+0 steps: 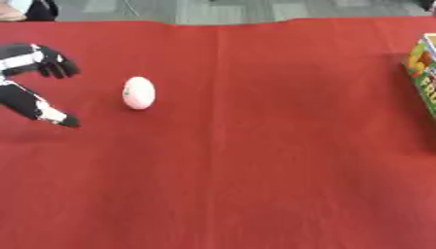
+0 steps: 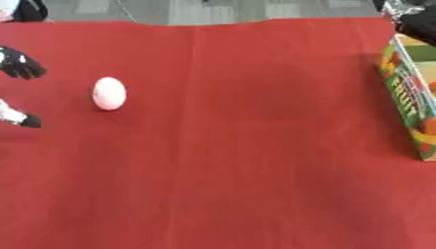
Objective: Pick up the objects with one hand, pass them to the other hand, and then place them into the box on the other side of the table.
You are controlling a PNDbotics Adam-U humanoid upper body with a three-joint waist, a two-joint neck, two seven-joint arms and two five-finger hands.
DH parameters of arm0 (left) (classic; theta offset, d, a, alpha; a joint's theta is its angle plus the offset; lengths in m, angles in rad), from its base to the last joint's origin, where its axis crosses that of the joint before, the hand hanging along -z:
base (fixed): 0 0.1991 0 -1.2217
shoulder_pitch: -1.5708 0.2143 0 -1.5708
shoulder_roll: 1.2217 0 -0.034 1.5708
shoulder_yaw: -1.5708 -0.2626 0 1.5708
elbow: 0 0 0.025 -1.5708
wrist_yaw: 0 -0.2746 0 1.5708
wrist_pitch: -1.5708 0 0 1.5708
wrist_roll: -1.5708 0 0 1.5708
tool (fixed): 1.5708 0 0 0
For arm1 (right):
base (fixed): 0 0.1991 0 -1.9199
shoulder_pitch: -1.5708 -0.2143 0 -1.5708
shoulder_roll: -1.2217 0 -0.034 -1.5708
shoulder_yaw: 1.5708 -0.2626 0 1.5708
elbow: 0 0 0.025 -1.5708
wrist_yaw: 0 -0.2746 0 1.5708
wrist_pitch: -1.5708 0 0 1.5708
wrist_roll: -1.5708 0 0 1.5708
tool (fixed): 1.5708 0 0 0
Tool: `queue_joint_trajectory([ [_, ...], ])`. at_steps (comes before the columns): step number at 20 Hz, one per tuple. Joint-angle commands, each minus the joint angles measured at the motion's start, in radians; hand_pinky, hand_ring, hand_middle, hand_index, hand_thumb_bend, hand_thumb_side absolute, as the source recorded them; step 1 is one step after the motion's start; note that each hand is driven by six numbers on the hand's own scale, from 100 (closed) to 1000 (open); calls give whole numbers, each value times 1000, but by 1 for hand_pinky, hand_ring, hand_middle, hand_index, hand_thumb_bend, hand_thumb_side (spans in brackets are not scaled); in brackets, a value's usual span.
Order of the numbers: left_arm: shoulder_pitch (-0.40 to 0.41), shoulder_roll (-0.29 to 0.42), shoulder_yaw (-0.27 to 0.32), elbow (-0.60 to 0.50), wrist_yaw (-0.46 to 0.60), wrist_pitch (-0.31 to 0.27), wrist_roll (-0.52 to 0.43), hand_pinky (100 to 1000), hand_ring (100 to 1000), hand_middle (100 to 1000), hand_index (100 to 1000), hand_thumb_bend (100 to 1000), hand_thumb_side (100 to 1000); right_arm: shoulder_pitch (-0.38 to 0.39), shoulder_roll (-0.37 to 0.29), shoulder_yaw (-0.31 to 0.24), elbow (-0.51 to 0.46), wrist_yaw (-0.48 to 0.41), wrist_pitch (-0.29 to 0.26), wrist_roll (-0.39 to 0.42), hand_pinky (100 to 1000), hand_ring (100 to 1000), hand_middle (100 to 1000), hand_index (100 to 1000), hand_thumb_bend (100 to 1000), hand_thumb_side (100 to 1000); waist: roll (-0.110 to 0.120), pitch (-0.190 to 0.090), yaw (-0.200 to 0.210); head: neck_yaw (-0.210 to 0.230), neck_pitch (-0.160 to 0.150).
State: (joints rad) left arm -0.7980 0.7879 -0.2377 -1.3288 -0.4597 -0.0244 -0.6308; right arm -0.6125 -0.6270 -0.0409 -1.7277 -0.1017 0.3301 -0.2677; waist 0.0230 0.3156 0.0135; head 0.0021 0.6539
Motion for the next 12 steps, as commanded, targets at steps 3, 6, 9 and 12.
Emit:
queue_joint_trajectory([
  [3,-76,-33,-6,68,-24,-18,-20,803,757,723,824,730,368,-12,-14,-2,-4,9,-1,4,745,790,677,764,517,218,9,-99,-2,7,-14],
  [6,-115,-71,-4,109,-39,-23,-24,803,756,722,825,721,354,-11,-12,-1,-1,10,0,5,745,789,675,764,518,219,8,-99,-3,9,-14],
  [9,-151,-111,-5,159,-73,-29,-34,806,762,726,827,722,328,-13,-7,4,1,12,1,9,744,788,675,763,519,219,7,-99,-5,19,-14],
  [12,-174,-142,-4,204,-110,-38,-61,809,765,730,830,713,290,-13,-5,6,3,16,2,12,747,788,674,763,521,219,8,-99,-7,28,-14],
])
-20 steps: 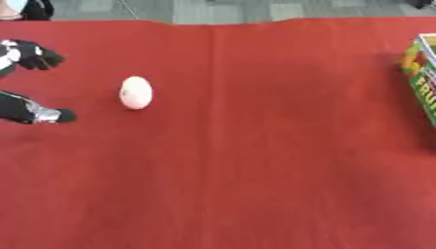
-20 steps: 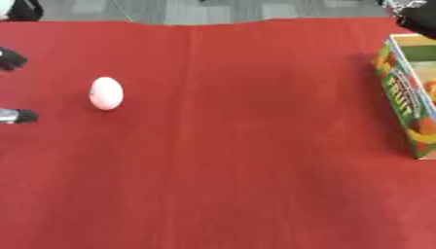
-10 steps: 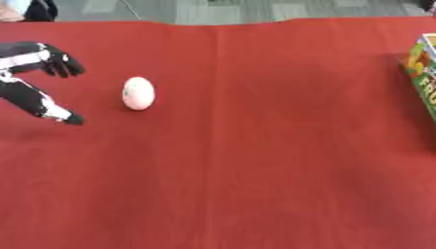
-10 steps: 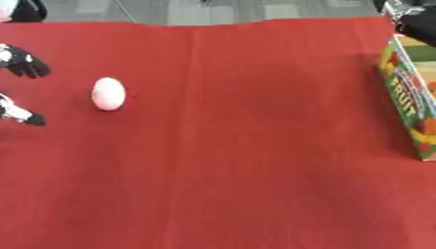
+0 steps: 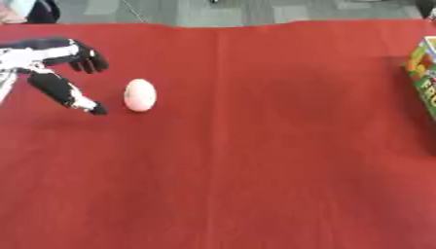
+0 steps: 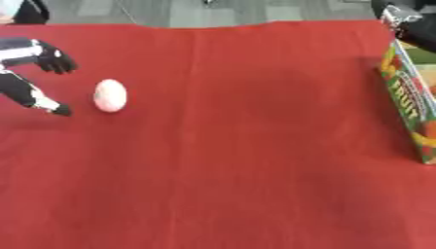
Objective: Pick up the objects with one hand, pass them to the other hand, and then place them into the box on the other side of the table.
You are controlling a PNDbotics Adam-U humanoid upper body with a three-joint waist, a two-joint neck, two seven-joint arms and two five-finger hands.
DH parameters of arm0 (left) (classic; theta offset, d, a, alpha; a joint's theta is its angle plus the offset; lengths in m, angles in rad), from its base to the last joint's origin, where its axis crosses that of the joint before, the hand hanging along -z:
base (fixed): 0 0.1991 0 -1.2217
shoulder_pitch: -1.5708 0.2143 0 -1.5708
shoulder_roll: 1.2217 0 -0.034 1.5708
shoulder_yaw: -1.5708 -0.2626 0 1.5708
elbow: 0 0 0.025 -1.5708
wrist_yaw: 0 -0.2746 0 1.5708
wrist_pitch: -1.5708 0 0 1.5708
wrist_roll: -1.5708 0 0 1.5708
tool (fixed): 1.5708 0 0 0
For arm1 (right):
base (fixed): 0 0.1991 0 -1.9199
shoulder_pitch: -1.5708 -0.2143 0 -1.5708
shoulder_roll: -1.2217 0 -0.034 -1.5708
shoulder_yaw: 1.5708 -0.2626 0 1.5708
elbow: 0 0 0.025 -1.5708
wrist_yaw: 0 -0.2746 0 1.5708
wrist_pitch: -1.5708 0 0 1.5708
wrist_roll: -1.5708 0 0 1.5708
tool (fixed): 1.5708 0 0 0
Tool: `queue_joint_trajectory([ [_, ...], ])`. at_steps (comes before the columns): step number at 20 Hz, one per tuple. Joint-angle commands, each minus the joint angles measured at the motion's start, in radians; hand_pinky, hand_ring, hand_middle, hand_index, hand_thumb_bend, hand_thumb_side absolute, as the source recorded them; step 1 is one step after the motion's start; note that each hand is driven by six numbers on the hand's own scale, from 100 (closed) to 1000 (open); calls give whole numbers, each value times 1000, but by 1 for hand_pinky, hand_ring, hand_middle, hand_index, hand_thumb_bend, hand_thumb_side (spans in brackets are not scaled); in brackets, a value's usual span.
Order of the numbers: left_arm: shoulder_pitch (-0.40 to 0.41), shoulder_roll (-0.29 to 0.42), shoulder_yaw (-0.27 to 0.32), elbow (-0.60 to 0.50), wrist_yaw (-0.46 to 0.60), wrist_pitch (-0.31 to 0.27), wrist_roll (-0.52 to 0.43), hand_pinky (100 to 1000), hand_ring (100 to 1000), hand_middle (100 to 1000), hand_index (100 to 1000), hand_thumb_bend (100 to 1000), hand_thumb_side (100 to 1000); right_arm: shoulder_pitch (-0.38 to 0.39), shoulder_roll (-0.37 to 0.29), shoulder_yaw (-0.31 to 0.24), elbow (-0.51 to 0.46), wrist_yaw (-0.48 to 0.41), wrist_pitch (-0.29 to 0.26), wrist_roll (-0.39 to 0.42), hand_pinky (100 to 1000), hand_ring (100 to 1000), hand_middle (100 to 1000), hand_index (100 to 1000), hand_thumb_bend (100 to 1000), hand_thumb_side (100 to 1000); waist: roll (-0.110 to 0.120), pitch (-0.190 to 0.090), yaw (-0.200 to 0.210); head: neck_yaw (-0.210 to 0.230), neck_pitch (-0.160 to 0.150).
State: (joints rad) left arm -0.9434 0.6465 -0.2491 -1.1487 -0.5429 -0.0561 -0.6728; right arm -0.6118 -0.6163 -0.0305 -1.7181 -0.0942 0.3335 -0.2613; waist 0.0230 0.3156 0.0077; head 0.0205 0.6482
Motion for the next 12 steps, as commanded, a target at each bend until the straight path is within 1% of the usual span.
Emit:
queue_joint_trajectory([
  [1,-34,-10,10,39,-31,-7,-29,810,766,733,833,712,285,-14,-15,-4,-5,9,-1,6,750,787,674,763,521,219,8,-99,-2,12,-8],
  [4,-43,-27,15,62,-45,-9,-54,812,774,739,830,714,269,-12,-13,-5,-1,10,0,5,757,787,672,762,522,220,9,-98,-4,16,-6],
  [5,-46,-31,16,66,-51,-10,-61,811,773,738,826,702,264,-12,-12,-6,0,10,0,4,758,786,672,761,523,220,9,-98,-5,18,-5],
  [6,-48,-35,18,70,-53,-11,-66,810,770,734,817,685,279,-12,-11,-6,2,9,0,4,760,786,671,761,531,210,10,-98,-5,20,-5],
  [7,-50,-38,21,74,-51,-12,-68,809,770,733,813,687,265,-12,-9,-5,3,8,1,4,760,786,671,761,524,220,10,-98,-6,22,-5],
  [9,-52,-44,25,79,-57,-11,-61,806,769,732,810,658,257,-13,-8,-3,3,8,0,5,761,786,670,760,525,220,11,-98,-7,24,-7],
  [12,-53,-57,30,92,-70,-13,-25,802,763,727,803,643,250,-14,-5,-2,3,8,-1,5,762,785,669,760,525,219,12,-97,-9,26,-6],
])
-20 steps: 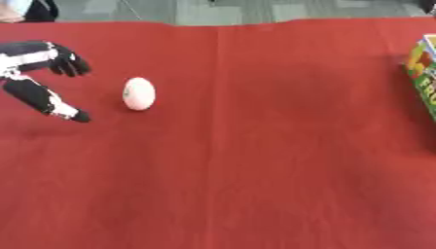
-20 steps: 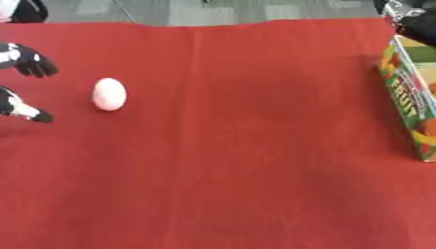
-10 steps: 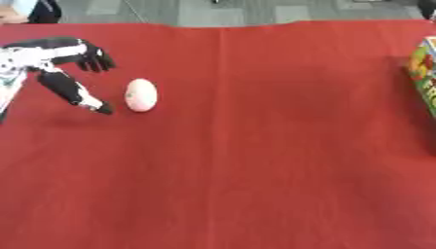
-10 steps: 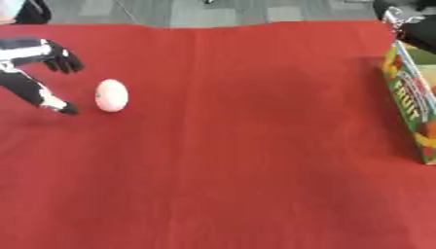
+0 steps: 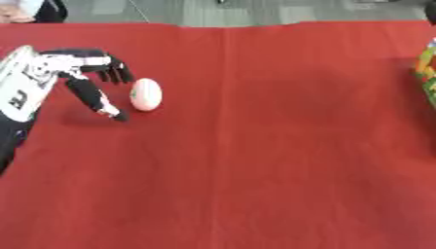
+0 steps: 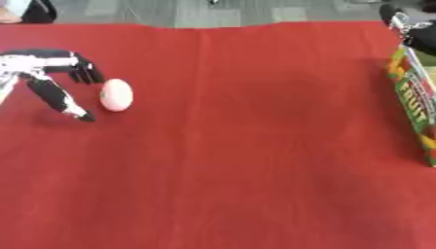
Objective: Pick up the objects with one hand, pass them to the other hand, and then place them into the box on the other side of the table.
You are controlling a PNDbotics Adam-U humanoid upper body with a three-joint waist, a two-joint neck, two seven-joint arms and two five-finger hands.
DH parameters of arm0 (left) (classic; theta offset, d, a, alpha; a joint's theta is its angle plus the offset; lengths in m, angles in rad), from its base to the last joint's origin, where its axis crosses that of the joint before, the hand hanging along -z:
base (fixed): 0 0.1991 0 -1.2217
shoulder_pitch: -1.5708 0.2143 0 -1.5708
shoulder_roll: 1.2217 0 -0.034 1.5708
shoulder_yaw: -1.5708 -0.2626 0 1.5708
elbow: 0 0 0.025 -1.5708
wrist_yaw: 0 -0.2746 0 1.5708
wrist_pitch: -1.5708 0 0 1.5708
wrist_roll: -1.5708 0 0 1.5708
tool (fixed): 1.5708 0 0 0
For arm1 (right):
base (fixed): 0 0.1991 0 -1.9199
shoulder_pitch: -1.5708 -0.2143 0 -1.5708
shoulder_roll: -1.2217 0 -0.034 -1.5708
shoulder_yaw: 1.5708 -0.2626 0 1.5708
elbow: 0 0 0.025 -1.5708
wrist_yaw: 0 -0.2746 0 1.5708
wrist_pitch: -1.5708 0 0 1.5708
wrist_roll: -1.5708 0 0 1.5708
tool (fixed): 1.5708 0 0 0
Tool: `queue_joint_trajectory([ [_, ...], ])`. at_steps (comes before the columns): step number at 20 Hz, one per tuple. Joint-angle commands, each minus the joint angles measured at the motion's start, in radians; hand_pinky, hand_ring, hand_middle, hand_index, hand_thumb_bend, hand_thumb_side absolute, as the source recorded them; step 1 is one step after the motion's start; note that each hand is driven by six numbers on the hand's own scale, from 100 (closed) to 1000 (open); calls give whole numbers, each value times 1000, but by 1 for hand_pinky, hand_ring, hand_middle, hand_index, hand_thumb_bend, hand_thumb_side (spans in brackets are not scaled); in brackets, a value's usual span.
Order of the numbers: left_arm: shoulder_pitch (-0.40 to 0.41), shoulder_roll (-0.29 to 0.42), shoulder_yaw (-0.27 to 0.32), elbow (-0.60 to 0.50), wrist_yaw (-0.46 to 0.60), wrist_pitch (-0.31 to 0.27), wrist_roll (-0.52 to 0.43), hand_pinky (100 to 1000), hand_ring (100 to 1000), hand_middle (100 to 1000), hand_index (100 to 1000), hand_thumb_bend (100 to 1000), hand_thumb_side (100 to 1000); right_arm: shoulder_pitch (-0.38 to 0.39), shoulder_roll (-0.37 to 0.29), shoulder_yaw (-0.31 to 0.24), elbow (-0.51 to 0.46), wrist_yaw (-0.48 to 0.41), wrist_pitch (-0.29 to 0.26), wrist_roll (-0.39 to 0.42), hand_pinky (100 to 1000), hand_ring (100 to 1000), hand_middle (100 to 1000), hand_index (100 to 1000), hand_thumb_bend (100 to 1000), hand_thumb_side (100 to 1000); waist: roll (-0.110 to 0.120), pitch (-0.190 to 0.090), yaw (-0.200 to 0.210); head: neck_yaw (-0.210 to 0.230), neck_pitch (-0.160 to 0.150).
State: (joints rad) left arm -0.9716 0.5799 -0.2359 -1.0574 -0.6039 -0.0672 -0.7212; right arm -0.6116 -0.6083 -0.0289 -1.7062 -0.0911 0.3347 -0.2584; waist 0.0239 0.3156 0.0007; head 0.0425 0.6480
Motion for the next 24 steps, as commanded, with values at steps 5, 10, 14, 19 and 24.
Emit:
queue_joint_trajectory([
  [5,-26,-15,20,31,-8,-4,73,793,750,709,746,522,244,-16,-10,-3,-7,3,-2,2,763,784,667,758,527,219,10,-95,-5,9,-9],
  [10,-27,-34,17,54,3,-11,78,784,735,682,651,329,143,-18,-7,-2,-5,2,-2,4,764,783,666,757,527,219,10,-94,-7,13,-9],
  [14,-24,-35,18,56,15,-16,72,773,711,649,550,284,100,-16,-8,-1,-3,1,-1,5,765,782,665,756,528,220,10,-95,-6,15,-6],
  [19,-22,-26,25,44,24,-9,96,764,688,618,485,267,100,-14,-8,0,-3,1,-2,6,766,781,663,762,516,224,9,-97,-3,11,-3],
  [24,-20,-16,32,18,39,2,124,755,670,601,471,276,100,-12,-10,-2,-3,1,-2,2,767,781,678,763,463,241,9,-99,-1,11,-4],
])
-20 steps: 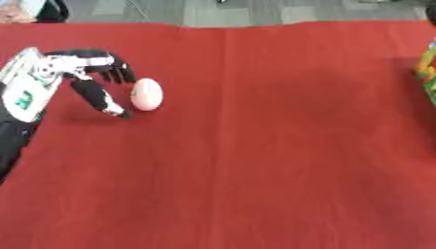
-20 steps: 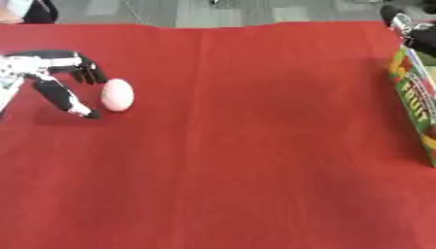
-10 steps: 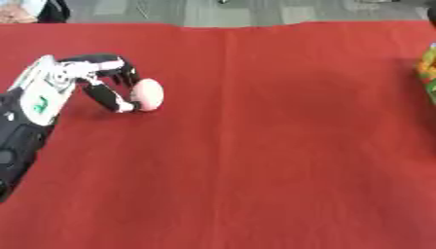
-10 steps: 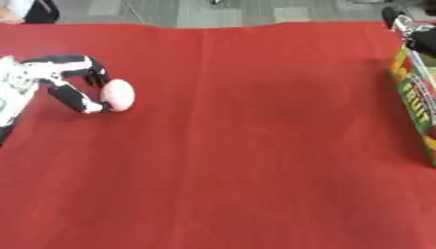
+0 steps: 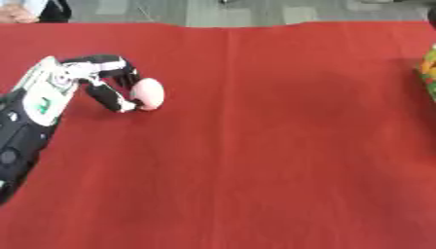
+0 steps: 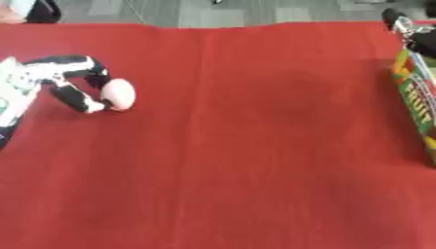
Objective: Pick up the objects with one hand, pass them to the other hand, and then place them into the box on the other side of the table.
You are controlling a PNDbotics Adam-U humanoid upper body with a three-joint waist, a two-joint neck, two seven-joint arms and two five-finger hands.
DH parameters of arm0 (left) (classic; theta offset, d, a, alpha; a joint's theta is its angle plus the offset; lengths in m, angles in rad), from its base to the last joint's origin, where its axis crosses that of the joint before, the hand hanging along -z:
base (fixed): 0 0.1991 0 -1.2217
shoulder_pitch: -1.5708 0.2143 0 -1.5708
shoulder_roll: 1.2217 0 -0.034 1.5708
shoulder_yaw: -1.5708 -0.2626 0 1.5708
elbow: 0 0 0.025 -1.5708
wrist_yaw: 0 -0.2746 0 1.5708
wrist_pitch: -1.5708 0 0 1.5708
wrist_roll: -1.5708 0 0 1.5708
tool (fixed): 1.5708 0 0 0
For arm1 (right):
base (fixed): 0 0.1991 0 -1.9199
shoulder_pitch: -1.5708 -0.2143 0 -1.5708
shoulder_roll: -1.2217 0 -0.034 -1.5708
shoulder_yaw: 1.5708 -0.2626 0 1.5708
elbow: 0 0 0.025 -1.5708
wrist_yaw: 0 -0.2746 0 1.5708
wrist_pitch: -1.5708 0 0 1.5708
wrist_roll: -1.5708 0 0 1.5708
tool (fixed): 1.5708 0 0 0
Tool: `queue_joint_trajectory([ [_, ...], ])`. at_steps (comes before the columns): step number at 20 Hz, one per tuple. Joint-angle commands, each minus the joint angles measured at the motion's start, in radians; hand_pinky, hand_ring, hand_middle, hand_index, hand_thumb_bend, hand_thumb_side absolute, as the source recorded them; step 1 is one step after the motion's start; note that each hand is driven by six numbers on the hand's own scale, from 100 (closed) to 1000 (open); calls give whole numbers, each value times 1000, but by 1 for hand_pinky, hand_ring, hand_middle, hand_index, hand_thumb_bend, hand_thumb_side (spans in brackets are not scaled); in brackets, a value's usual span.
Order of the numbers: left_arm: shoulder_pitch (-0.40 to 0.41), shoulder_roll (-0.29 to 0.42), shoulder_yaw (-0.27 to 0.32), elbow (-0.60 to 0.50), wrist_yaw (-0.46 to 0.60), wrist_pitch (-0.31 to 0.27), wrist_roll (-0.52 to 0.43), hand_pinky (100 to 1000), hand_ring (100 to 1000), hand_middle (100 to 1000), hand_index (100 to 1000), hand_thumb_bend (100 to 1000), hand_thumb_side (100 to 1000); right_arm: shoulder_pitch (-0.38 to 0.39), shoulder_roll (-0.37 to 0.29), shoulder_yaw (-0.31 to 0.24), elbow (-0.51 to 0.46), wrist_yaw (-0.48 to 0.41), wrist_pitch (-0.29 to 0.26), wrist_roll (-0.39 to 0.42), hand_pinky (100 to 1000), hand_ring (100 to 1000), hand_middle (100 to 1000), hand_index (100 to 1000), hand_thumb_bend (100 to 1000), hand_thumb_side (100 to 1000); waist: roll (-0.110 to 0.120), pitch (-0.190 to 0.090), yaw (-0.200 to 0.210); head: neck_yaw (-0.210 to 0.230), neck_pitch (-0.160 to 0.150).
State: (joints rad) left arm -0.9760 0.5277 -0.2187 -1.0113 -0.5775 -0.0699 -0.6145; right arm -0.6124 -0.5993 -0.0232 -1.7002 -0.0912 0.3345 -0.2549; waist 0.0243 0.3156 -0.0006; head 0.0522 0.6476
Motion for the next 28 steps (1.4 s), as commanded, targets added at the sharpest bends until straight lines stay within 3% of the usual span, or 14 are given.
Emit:
queue_joint_trajectory([
  [1,-14,39,15,-35,16,8,24,753,666,598,470,281,100,-10,-20,-7,-9,1,-1,-2,767,781,679,763,455,244,8,-99,1,1,-3],
  [20,25,93,20,-210,144,56,71,725,609,542,439,338,100,1,-35,-13,-10,-4,-4,-7,771,784,681,763,415,256,6,-105,11,-9,-1],
  [28,73,125,15,-365,239,66,110,720,595,535,437,341,100,-7,-39,-12,-16,-7,-6,-5,772,784,682,764,402,256,0,-106,17,-16,-6],
])
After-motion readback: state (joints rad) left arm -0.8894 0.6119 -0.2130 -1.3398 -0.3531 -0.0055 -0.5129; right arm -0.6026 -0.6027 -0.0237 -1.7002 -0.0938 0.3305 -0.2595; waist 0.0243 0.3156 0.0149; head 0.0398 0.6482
